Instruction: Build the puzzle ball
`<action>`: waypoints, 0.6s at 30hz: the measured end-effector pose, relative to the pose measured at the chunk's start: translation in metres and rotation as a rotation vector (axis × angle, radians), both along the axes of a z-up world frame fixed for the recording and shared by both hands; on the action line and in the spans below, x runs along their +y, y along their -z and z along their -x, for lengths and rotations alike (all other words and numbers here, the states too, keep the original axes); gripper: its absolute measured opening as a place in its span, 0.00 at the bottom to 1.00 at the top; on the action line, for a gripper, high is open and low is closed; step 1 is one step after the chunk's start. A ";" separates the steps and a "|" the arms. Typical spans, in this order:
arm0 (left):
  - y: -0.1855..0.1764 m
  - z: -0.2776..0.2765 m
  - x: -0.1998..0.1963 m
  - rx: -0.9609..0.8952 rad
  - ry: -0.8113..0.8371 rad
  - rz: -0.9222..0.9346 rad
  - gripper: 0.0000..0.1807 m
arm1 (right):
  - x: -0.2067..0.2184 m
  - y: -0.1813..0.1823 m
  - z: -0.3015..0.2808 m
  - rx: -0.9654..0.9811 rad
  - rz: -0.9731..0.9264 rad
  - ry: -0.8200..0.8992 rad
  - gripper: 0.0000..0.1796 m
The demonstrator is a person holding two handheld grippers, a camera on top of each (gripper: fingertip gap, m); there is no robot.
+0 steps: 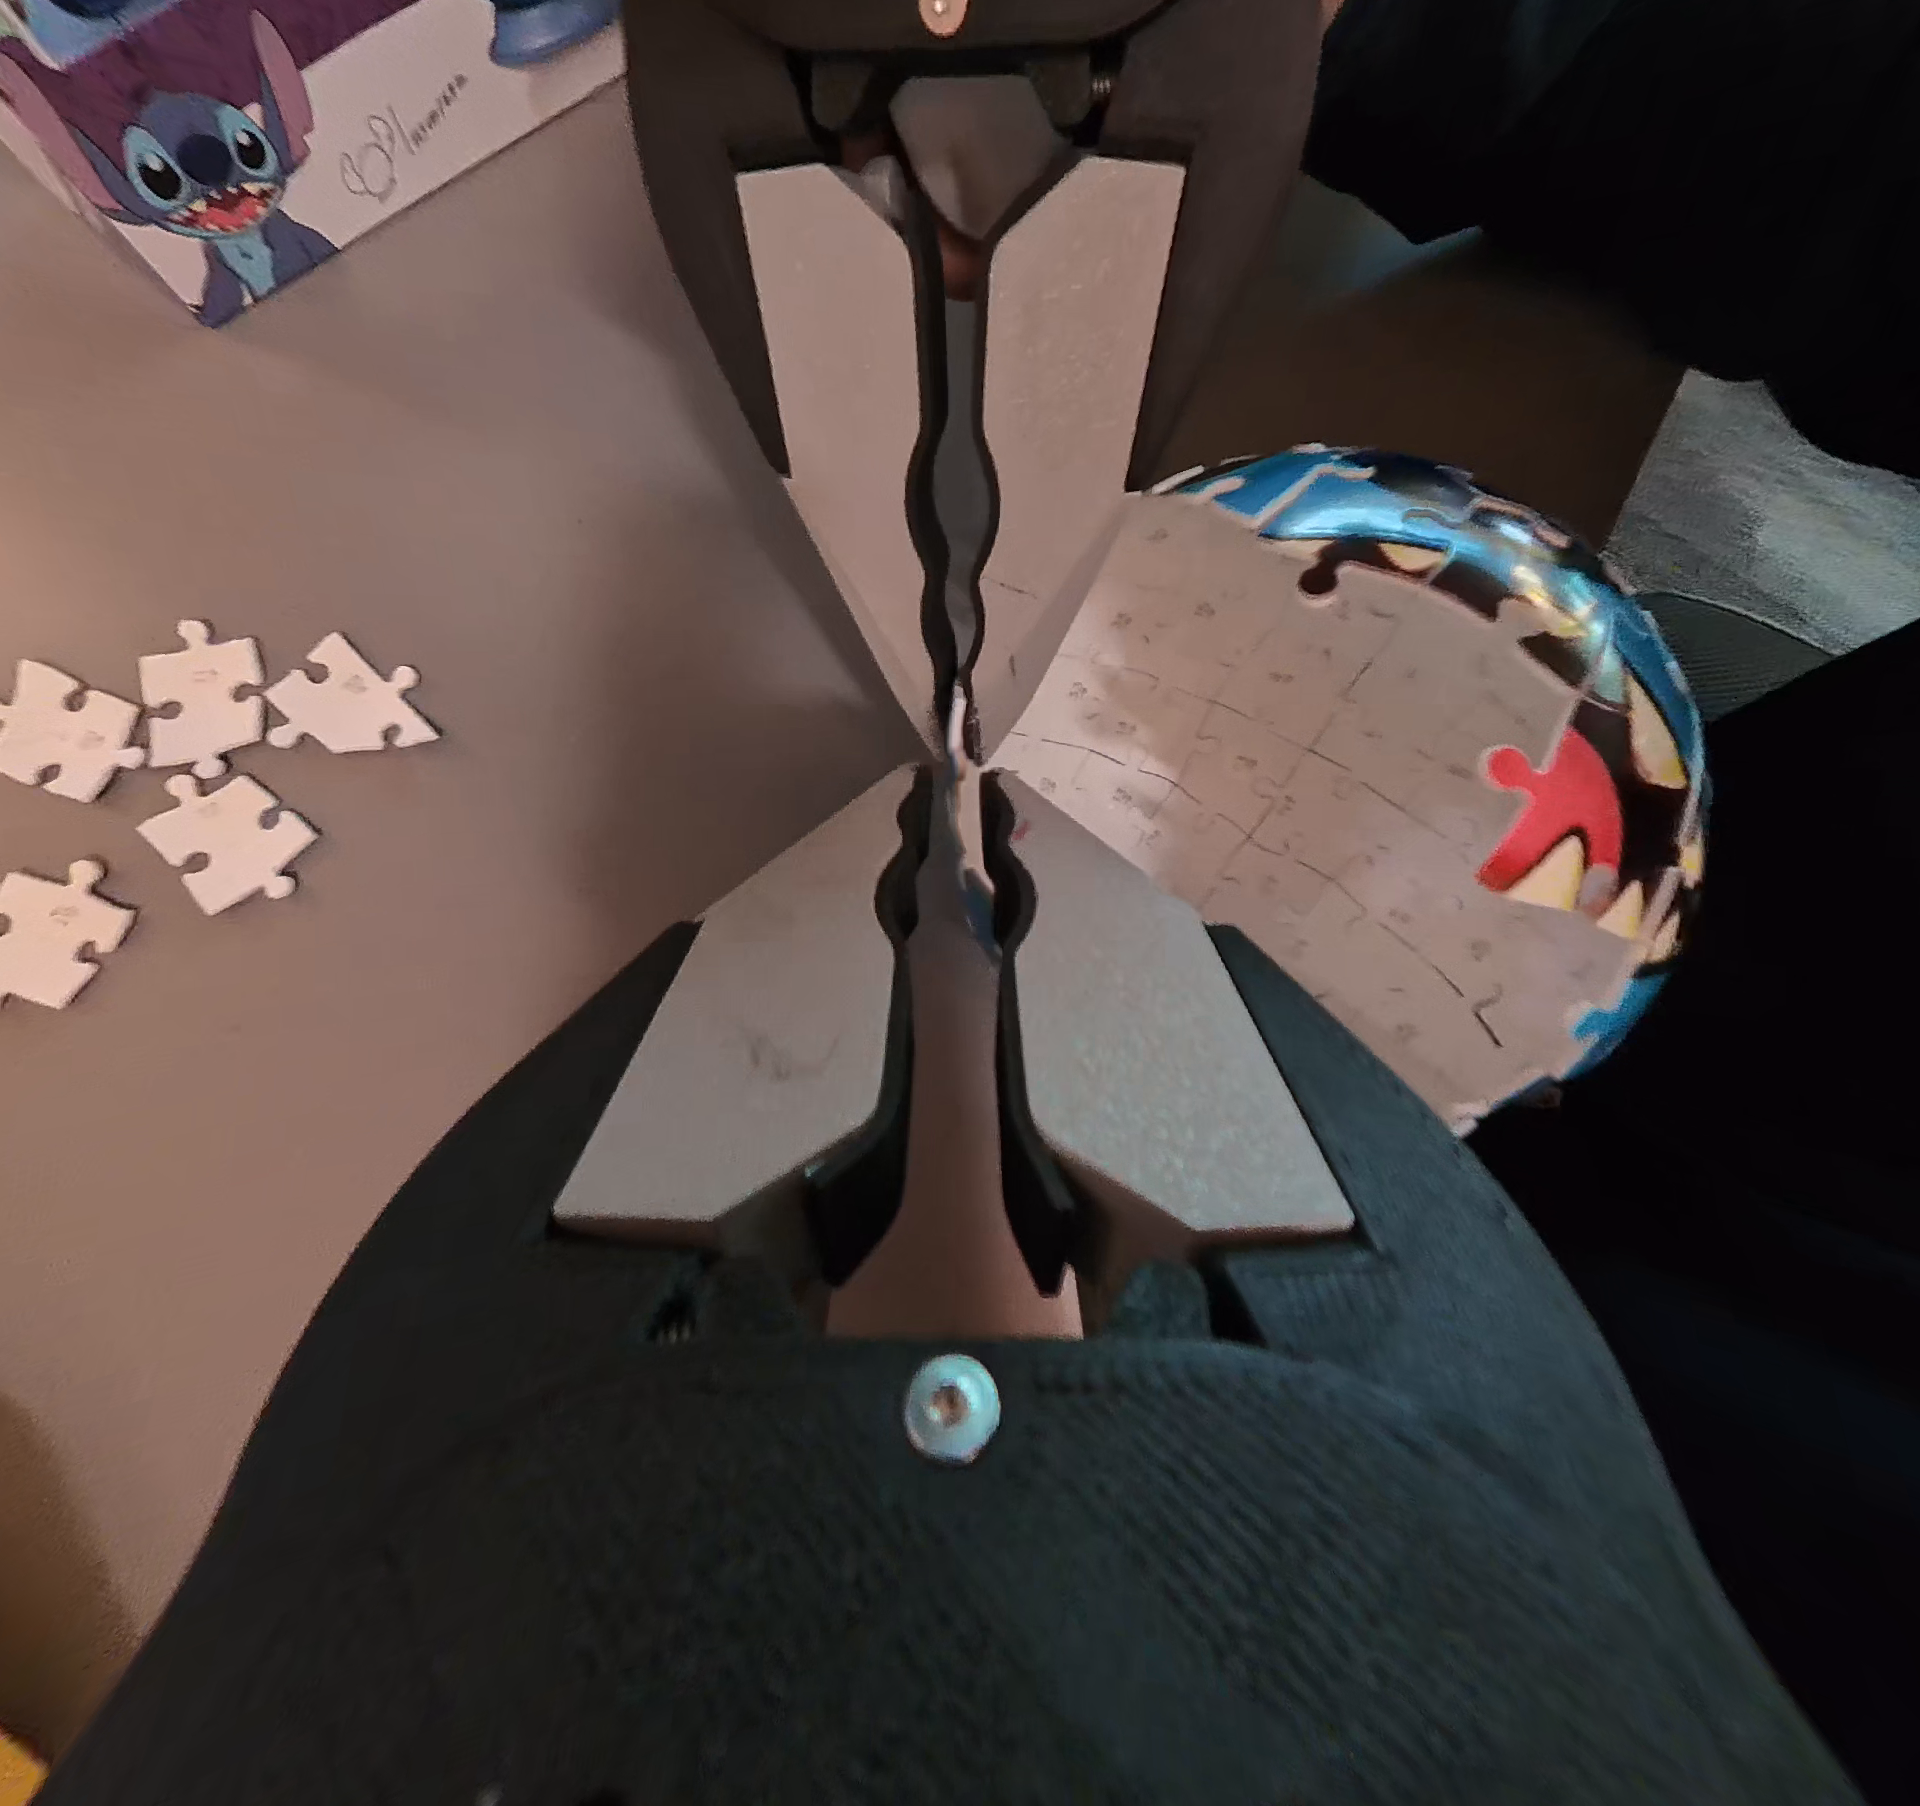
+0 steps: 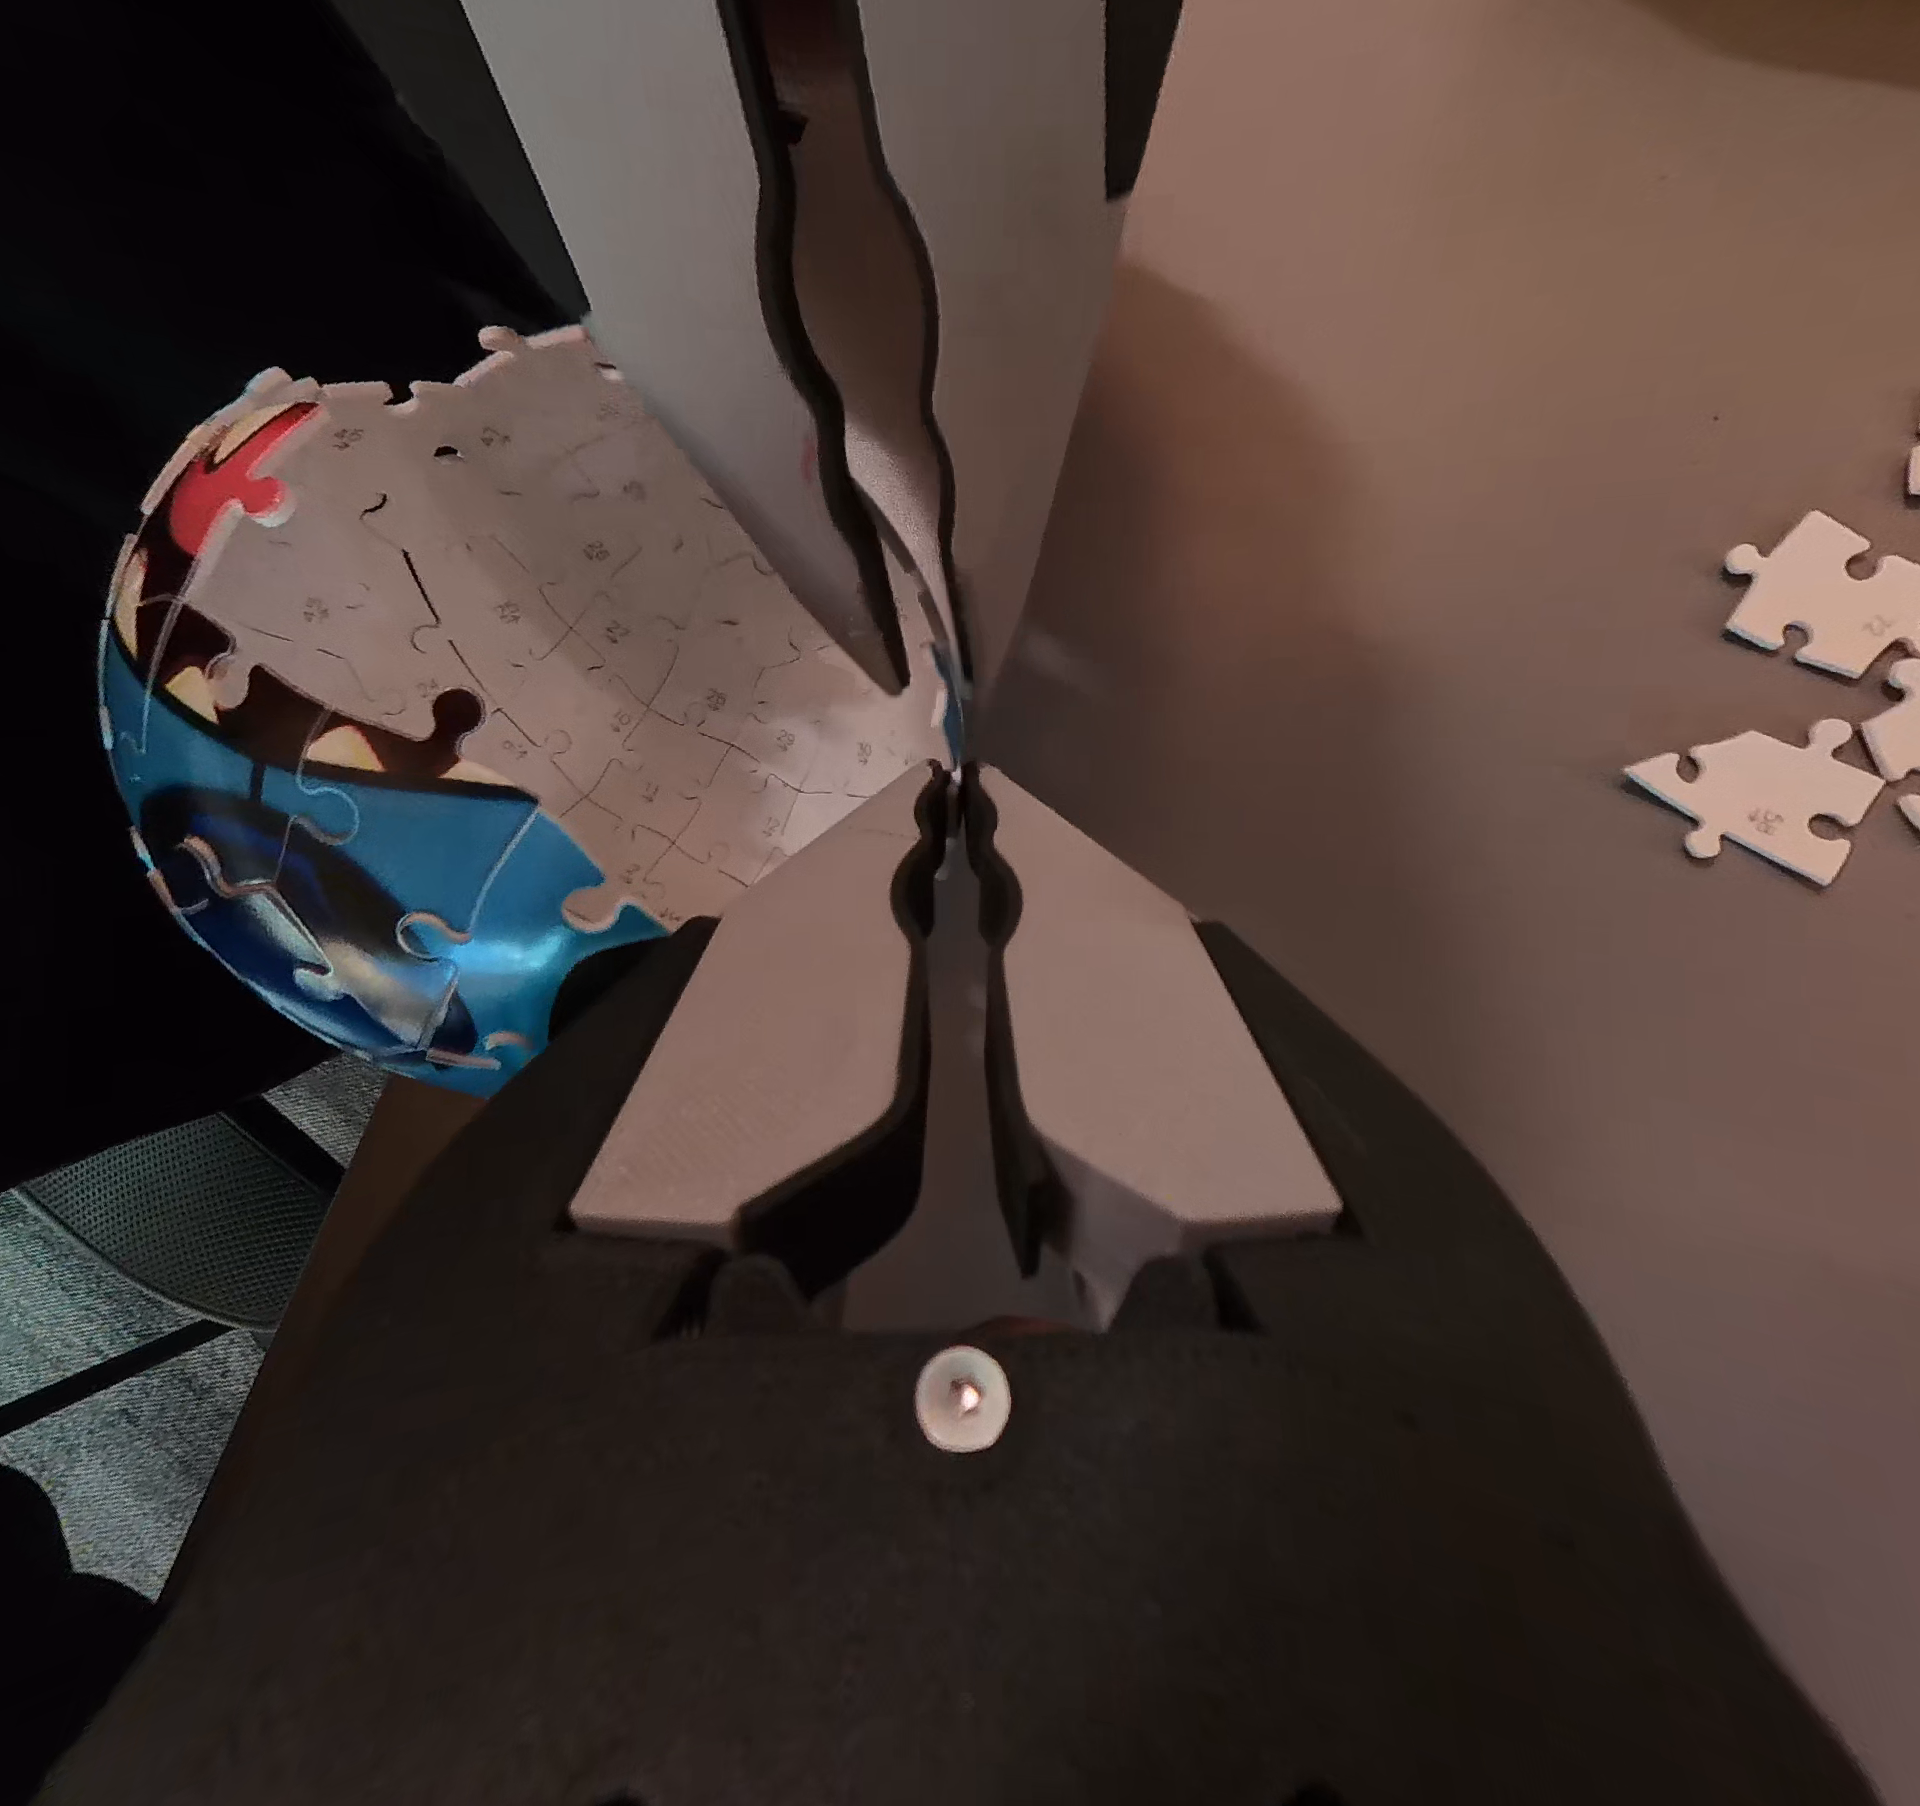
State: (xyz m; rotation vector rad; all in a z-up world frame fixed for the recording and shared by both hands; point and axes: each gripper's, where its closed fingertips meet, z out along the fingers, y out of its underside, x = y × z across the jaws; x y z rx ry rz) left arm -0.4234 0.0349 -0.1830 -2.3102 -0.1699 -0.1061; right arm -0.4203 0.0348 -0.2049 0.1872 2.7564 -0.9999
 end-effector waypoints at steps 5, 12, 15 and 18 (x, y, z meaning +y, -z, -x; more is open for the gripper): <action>-0.002 0.004 -0.002 0.005 -0.011 0.005 0.05 | -0.001 -0.001 -0.001 -0.010 0.003 0.006 0.01; 0.005 0.000 -0.001 0.006 0.001 0.029 0.05 | 0.000 -0.004 0.000 -0.009 0.003 0.011 0.04; -0.005 -0.001 -0.003 0.006 -0.001 -0.003 0.07 | 0.003 -0.011 0.004 0.008 0.016 0.027 0.10; -0.025 0.005 -0.009 0.016 -0.029 -0.075 0.12 | 0.006 -0.034 0.008 0.036 0.089 0.050 0.15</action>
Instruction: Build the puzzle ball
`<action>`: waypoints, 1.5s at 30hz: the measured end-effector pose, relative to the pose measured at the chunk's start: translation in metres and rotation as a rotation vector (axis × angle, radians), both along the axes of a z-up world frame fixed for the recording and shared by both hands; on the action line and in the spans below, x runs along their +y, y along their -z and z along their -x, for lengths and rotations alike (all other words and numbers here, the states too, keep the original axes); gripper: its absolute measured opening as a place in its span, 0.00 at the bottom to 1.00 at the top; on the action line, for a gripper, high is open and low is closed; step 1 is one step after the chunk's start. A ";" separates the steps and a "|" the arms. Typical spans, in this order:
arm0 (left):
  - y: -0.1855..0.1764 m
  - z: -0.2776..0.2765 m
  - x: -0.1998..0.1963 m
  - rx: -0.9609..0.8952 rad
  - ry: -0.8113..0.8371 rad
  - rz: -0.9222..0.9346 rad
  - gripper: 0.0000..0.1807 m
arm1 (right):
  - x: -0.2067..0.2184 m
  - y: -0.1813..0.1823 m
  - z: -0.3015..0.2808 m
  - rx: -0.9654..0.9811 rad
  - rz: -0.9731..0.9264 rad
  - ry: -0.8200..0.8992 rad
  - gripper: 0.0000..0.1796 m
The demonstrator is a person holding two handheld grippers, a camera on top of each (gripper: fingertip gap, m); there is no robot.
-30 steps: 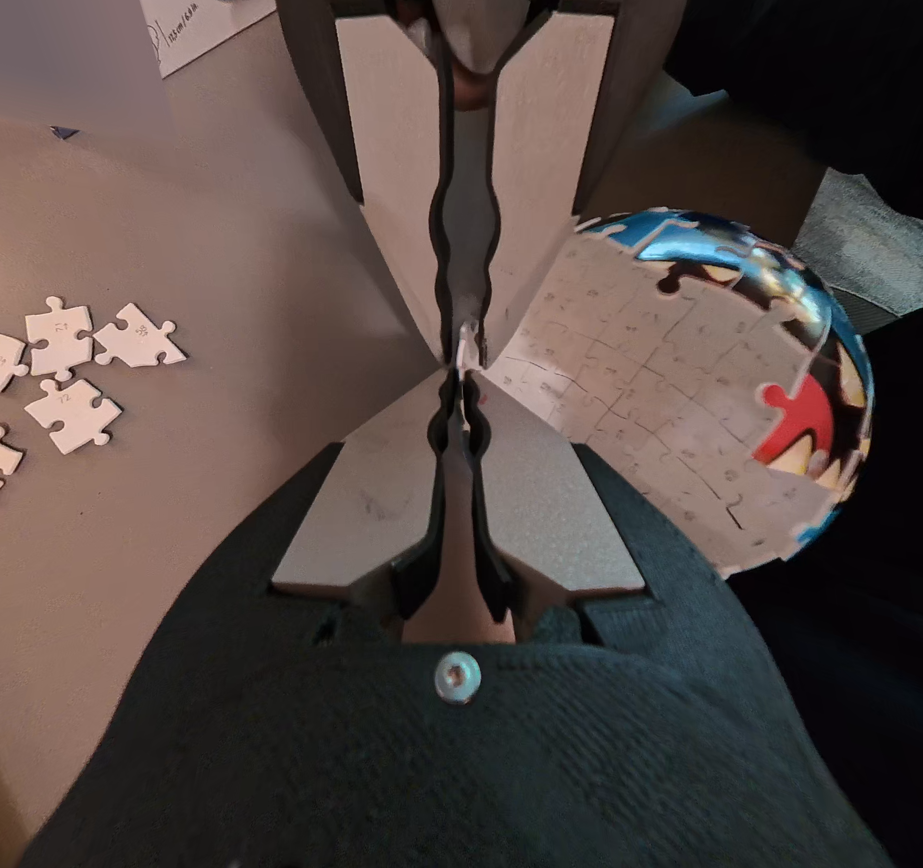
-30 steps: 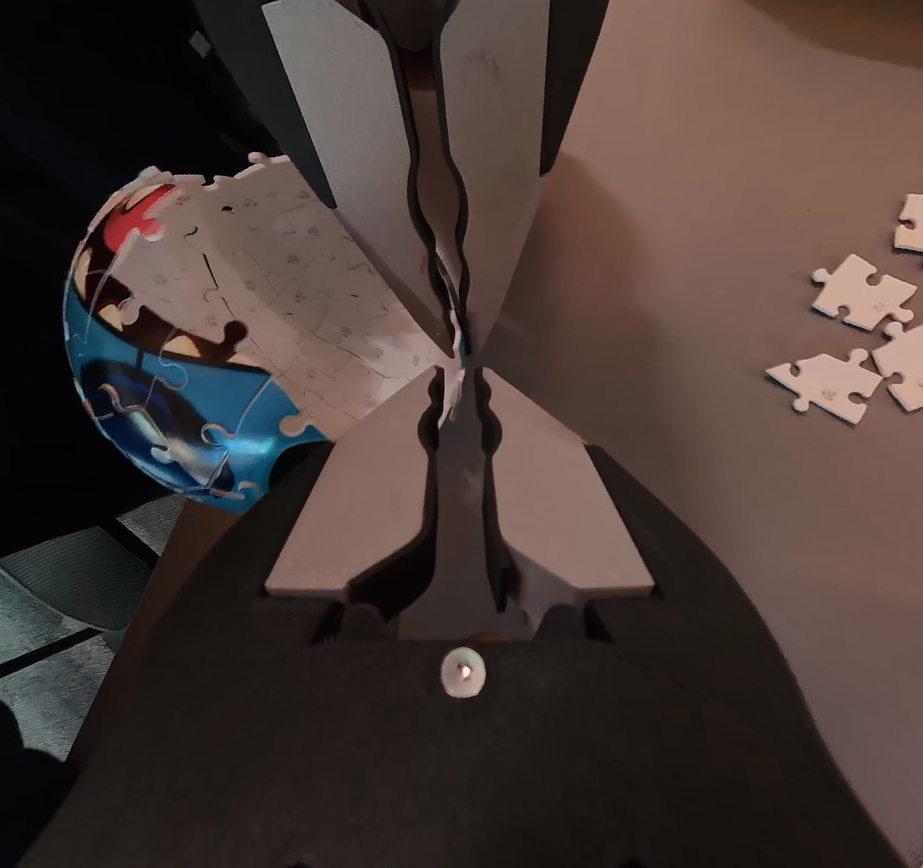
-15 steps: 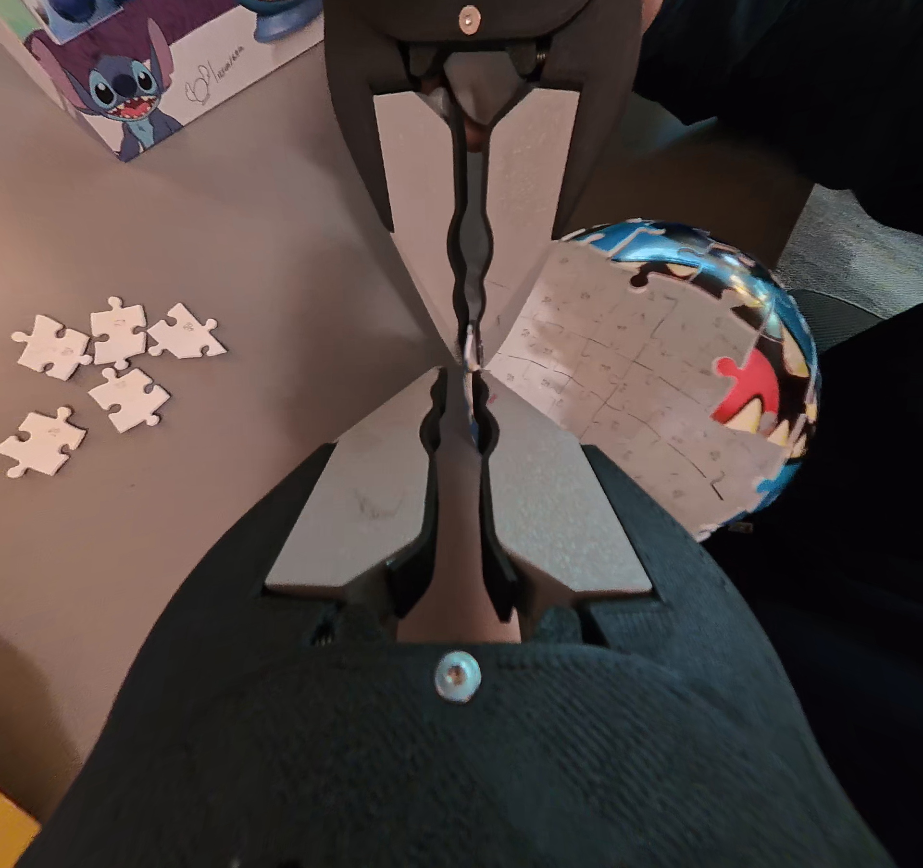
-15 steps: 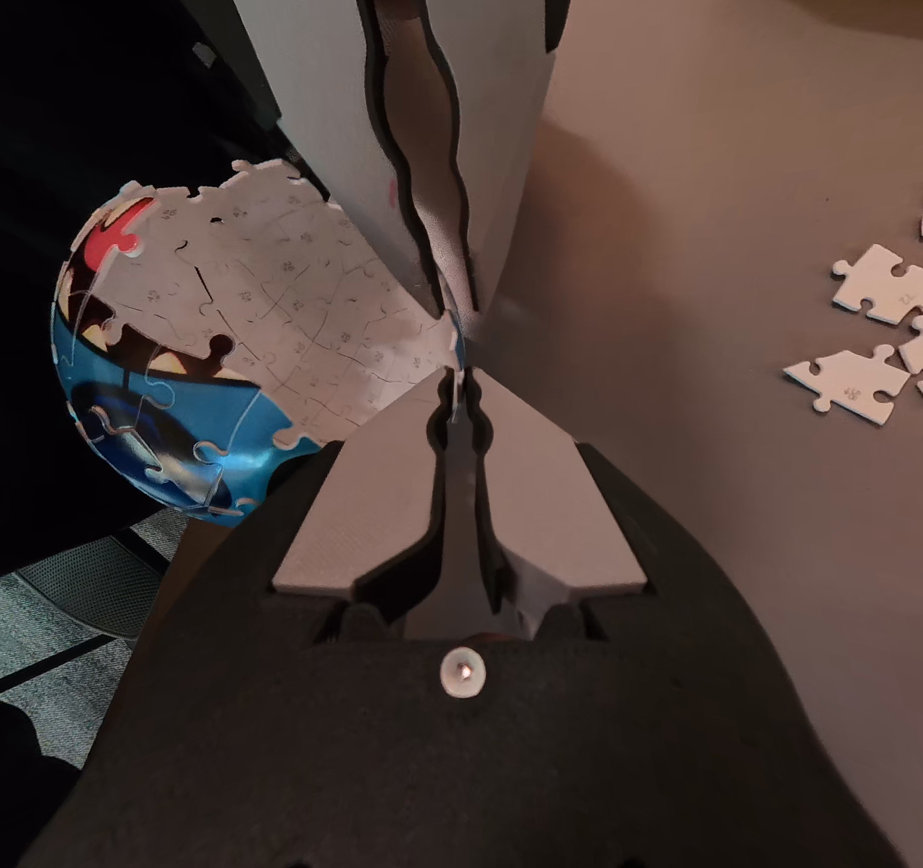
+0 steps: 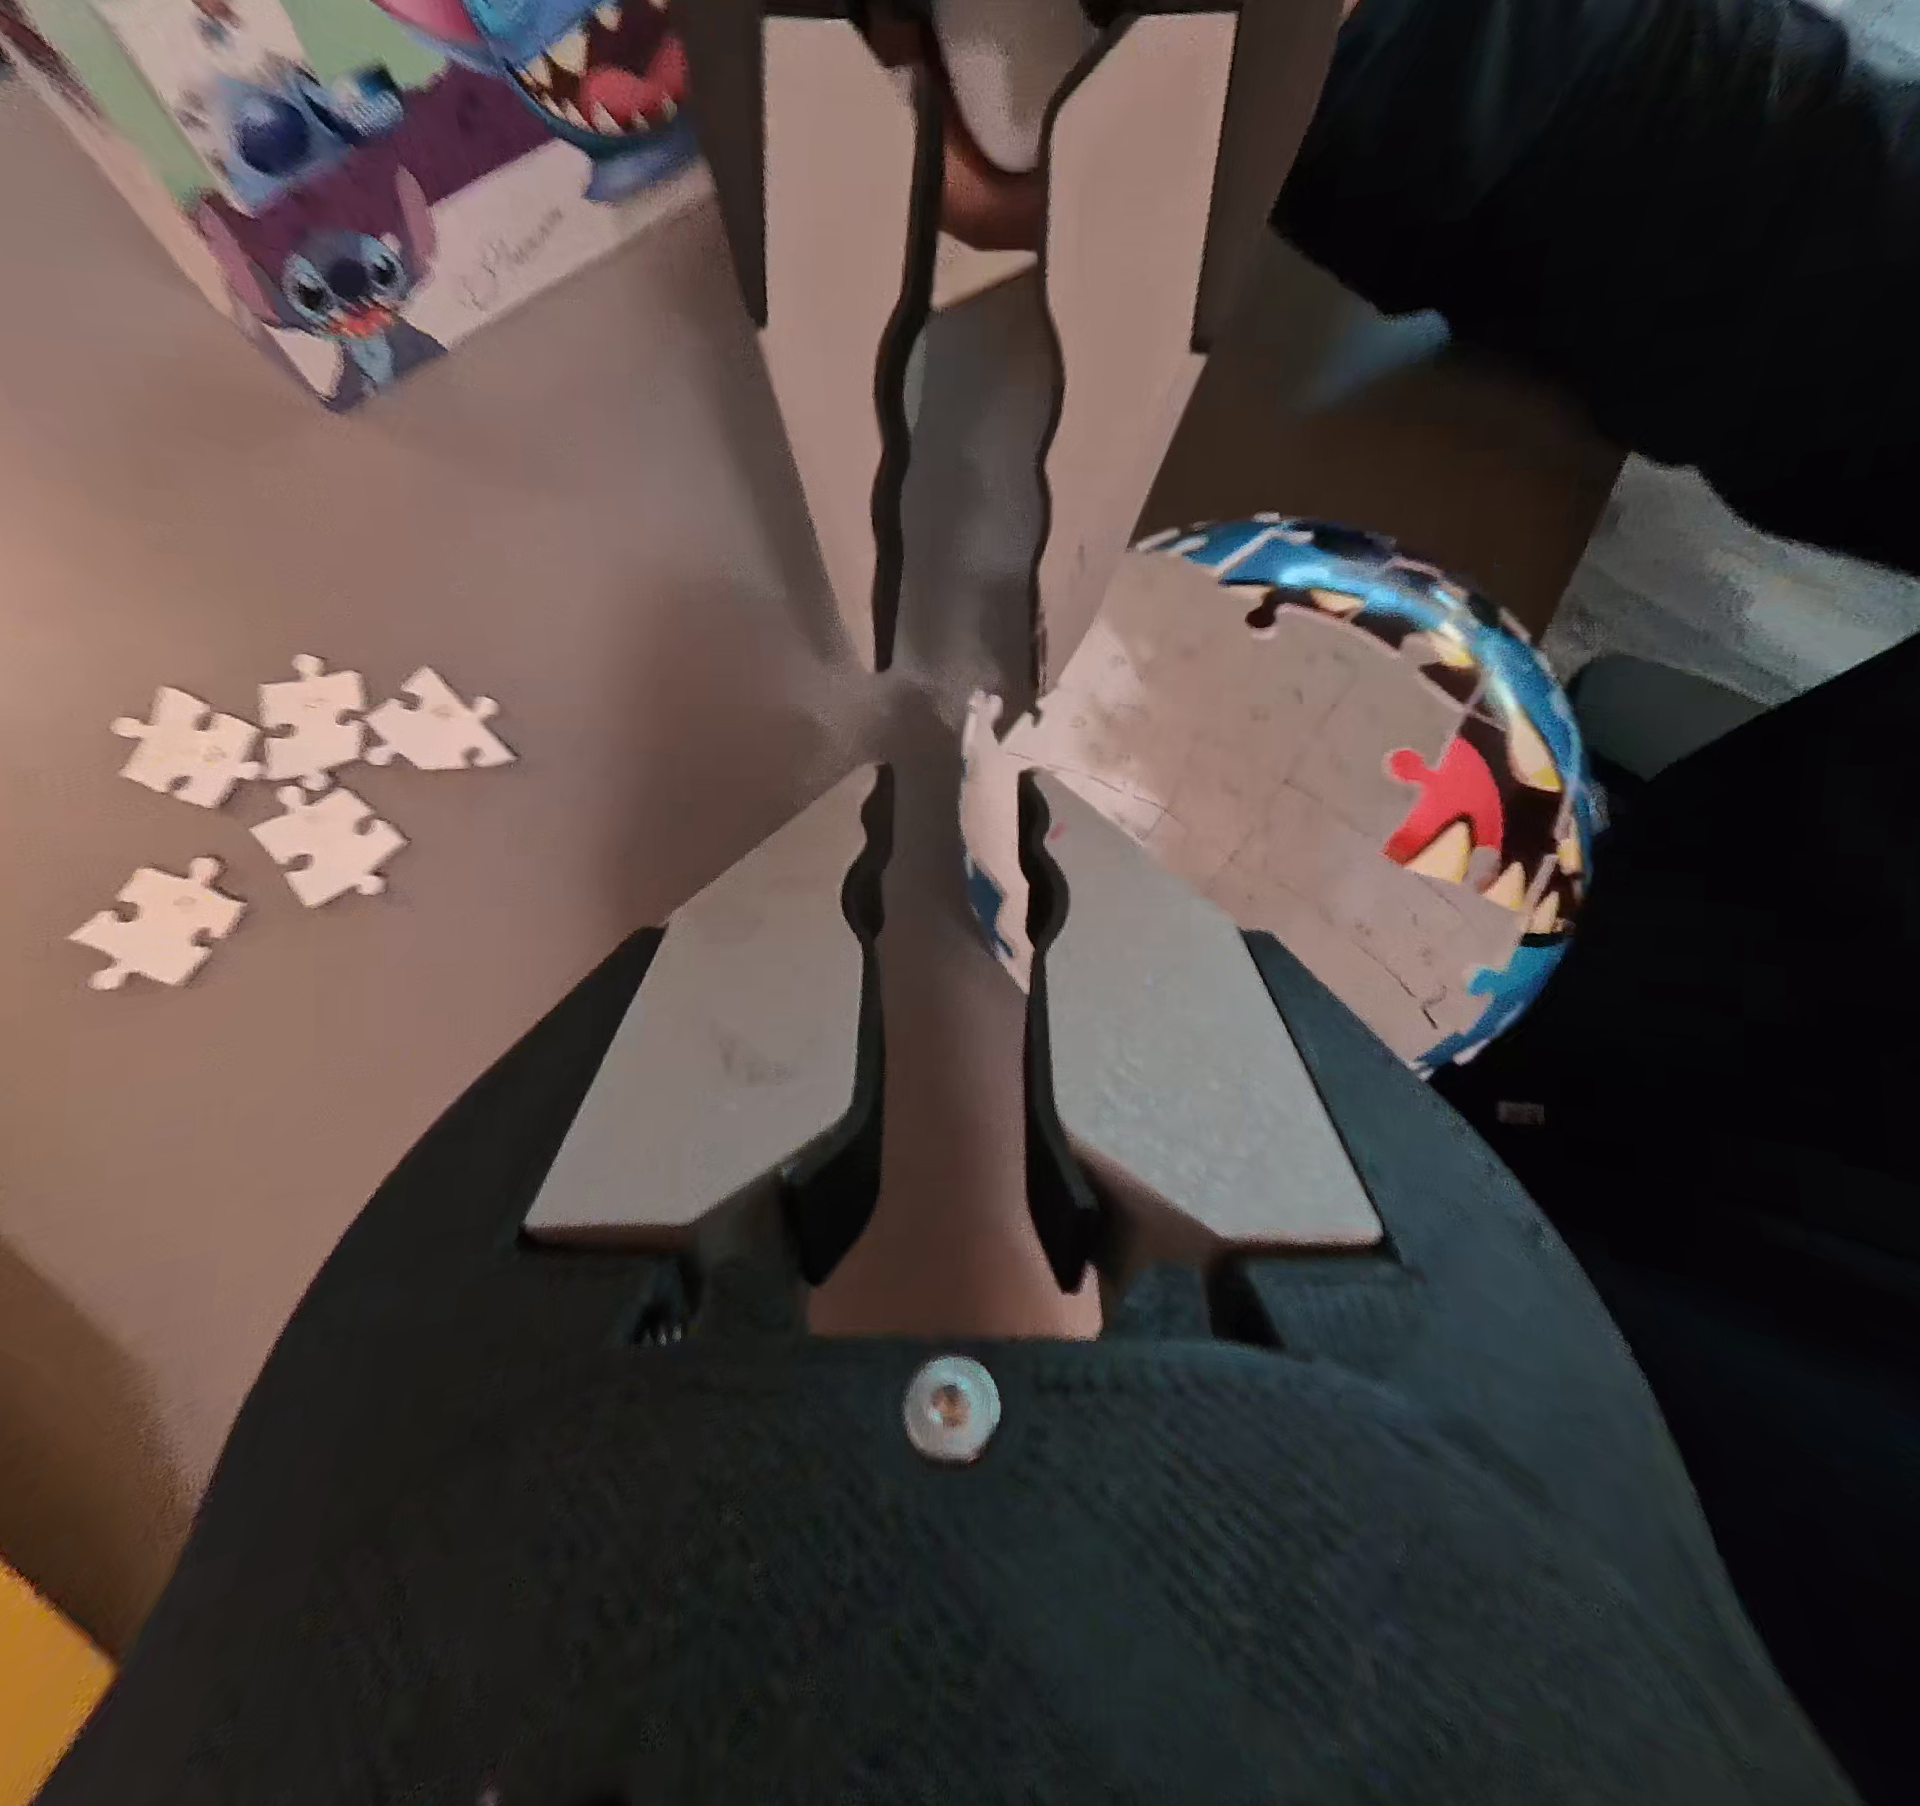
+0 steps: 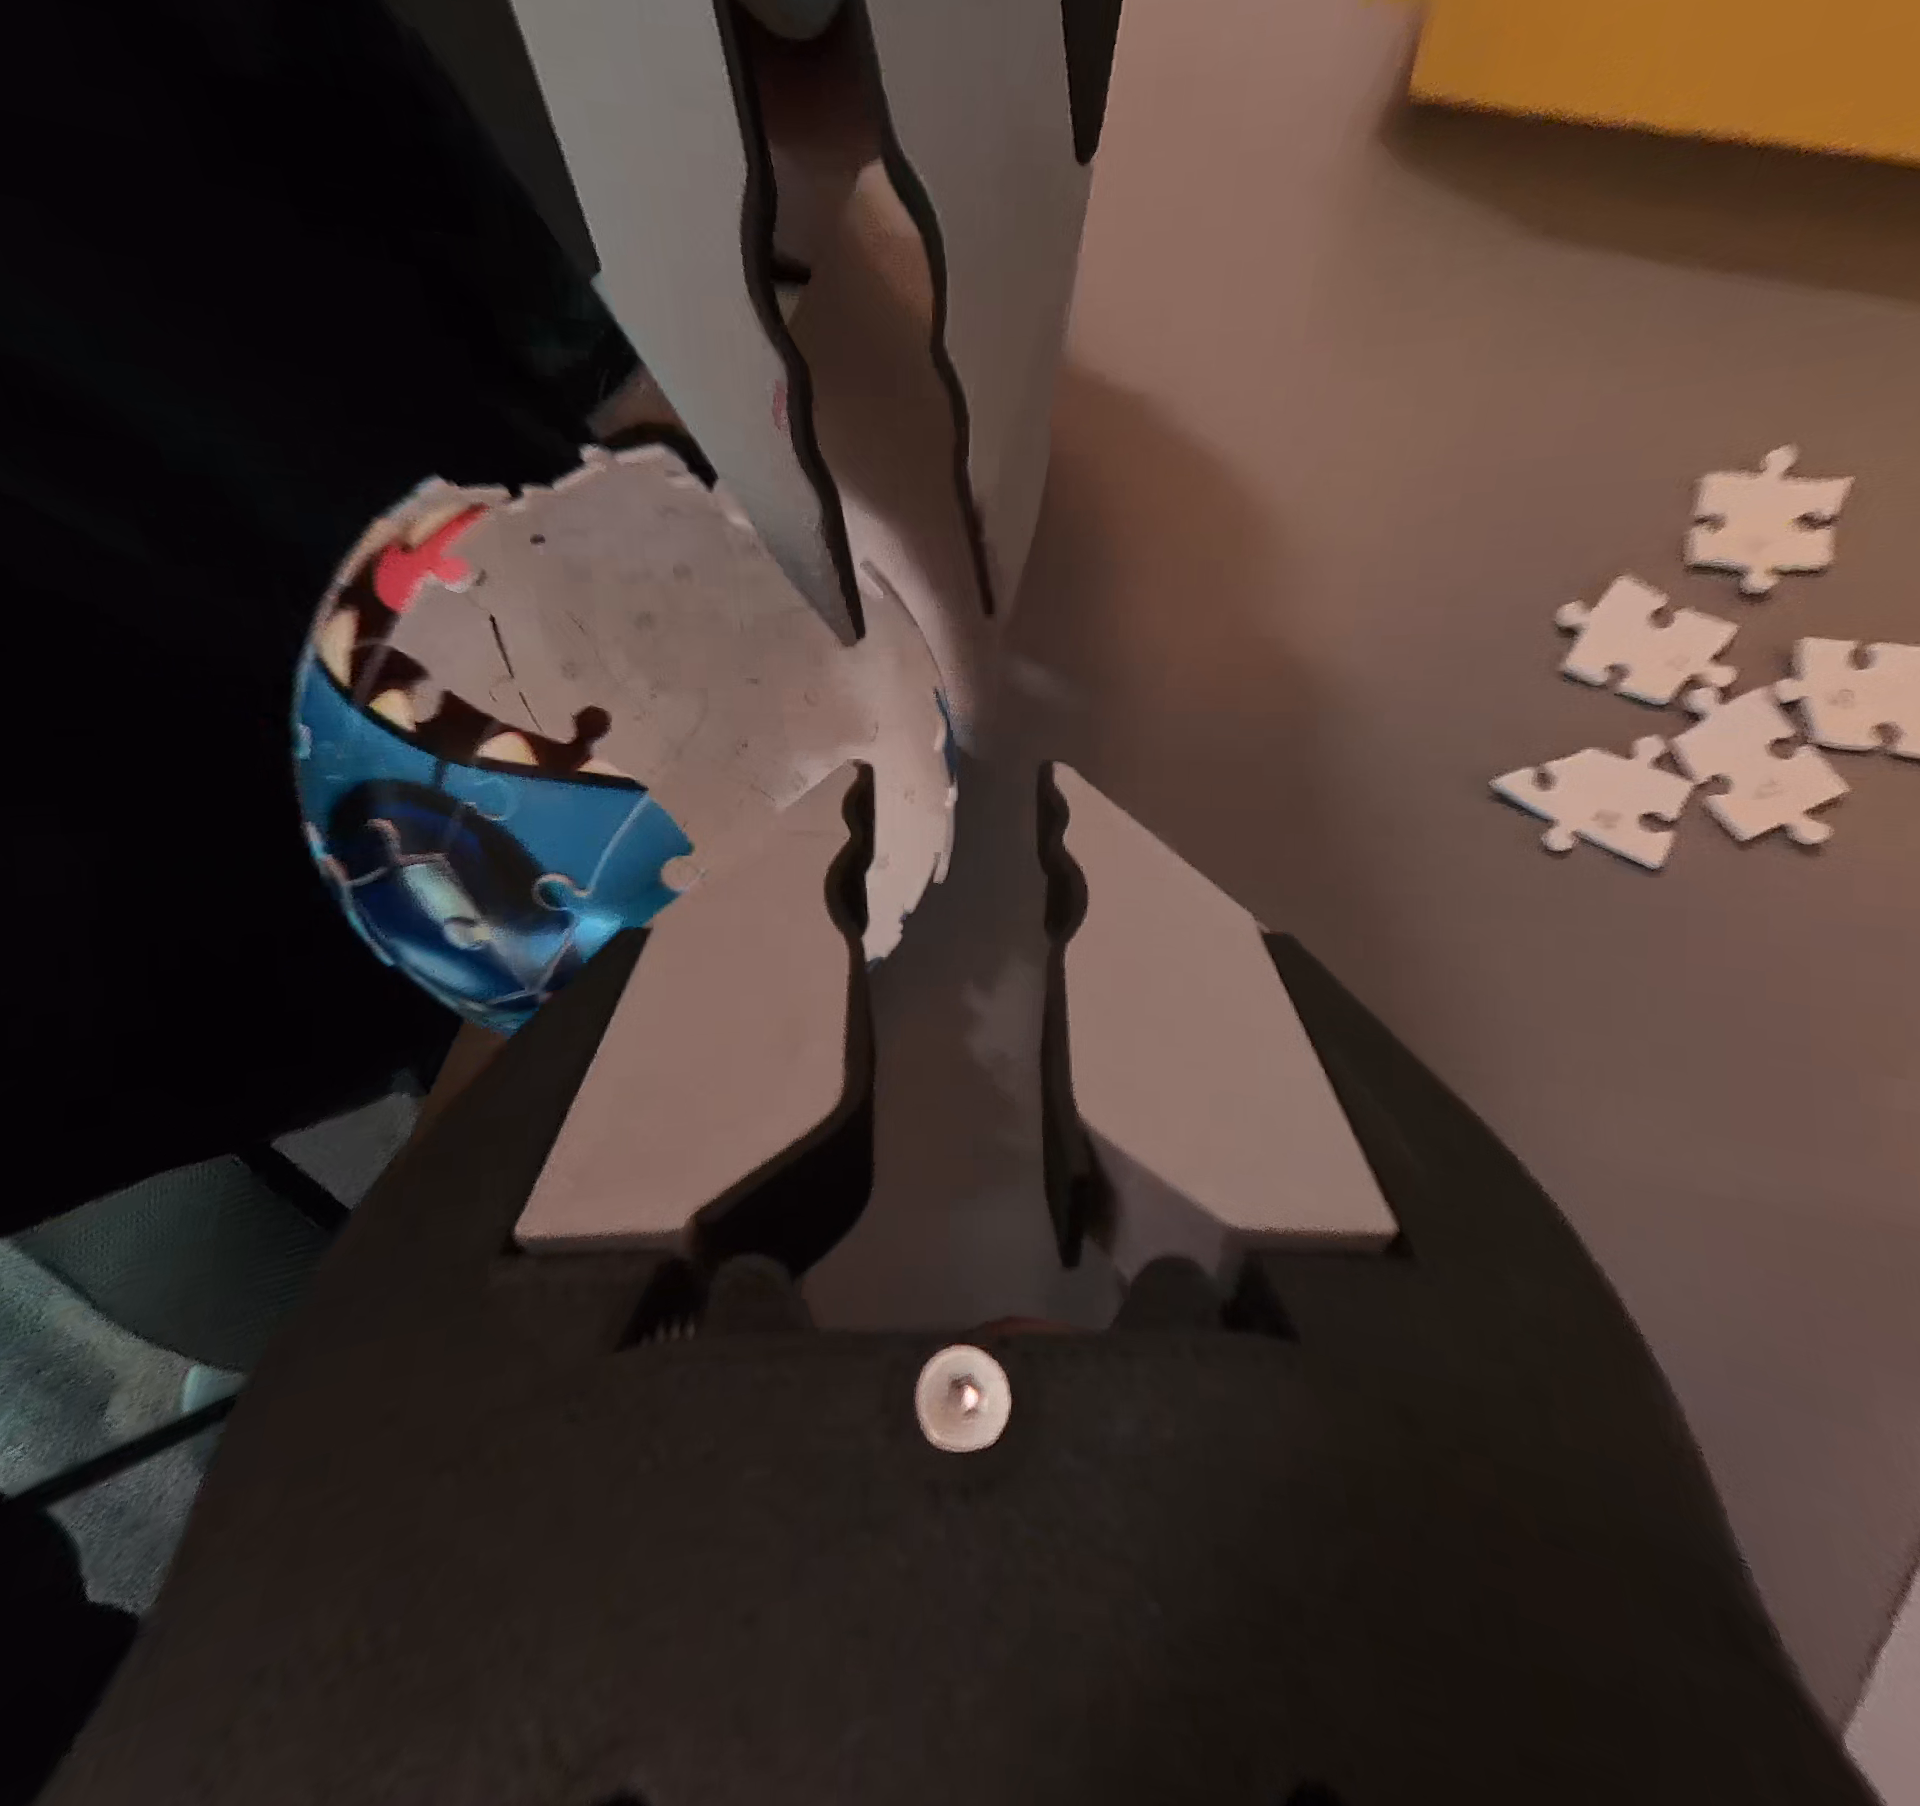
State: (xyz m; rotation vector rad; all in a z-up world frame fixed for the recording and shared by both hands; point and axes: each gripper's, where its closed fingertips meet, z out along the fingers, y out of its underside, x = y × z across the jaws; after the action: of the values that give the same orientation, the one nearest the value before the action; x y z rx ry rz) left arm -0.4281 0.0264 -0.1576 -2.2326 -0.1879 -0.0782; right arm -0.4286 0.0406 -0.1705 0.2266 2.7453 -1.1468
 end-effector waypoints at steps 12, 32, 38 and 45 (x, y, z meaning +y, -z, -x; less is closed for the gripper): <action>-0.058 0.095 -0.057 0.039 -0.326 -0.372 0.28 | 0.038 -0.076 0.033 0.313 0.158 0.382 0.27; 0.022 0.162 0.024 0.134 -0.313 -0.255 0.35 | 0.161 0.047 0.092 0.282 0.147 1.055 0.35; 0.007 0.175 0.011 0.184 -0.428 -0.347 0.31 | 0.163 0.055 0.096 0.267 0.094 1.062 0.36; -0.003 0.187 -0.002 0.184 -0.493 -0.391 0.30 | 0.167 0.048 0.096 0.251 0.161 1.086 0.36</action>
State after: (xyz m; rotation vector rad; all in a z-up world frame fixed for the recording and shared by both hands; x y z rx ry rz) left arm -0.6148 0.0246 -0.1548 -1.7403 -0.5645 0.3290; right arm -0.5249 0.2079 -0.2182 1.8013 2.6641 -1.6491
